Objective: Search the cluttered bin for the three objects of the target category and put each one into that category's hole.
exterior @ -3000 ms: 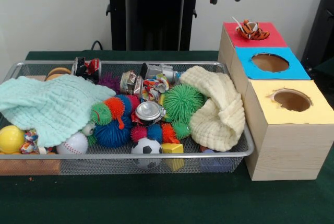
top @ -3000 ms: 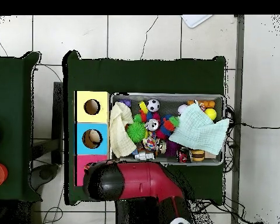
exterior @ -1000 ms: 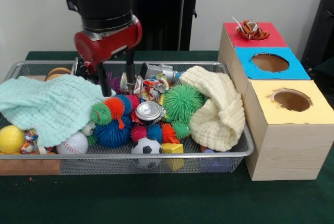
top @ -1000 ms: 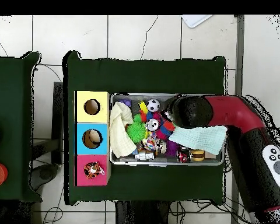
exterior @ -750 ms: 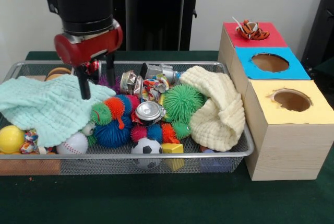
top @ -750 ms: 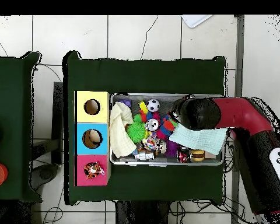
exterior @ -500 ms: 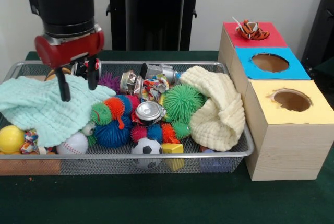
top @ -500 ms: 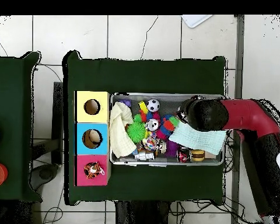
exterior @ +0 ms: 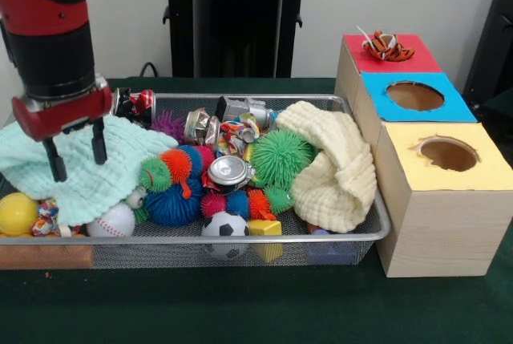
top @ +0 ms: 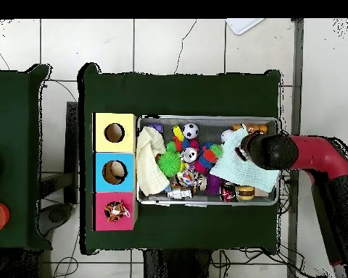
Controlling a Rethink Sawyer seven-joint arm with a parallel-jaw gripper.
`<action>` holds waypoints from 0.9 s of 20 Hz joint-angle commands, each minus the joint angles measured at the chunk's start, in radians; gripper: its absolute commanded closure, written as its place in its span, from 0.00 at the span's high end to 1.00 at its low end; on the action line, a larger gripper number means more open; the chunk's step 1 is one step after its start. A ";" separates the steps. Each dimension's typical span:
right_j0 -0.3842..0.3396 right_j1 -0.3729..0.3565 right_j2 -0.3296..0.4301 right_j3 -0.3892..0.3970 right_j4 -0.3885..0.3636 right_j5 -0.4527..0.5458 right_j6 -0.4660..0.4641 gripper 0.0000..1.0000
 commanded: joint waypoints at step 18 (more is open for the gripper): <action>0.155 -0.069 -0.172 0.101 -0.040 0.126 -0.018 0.00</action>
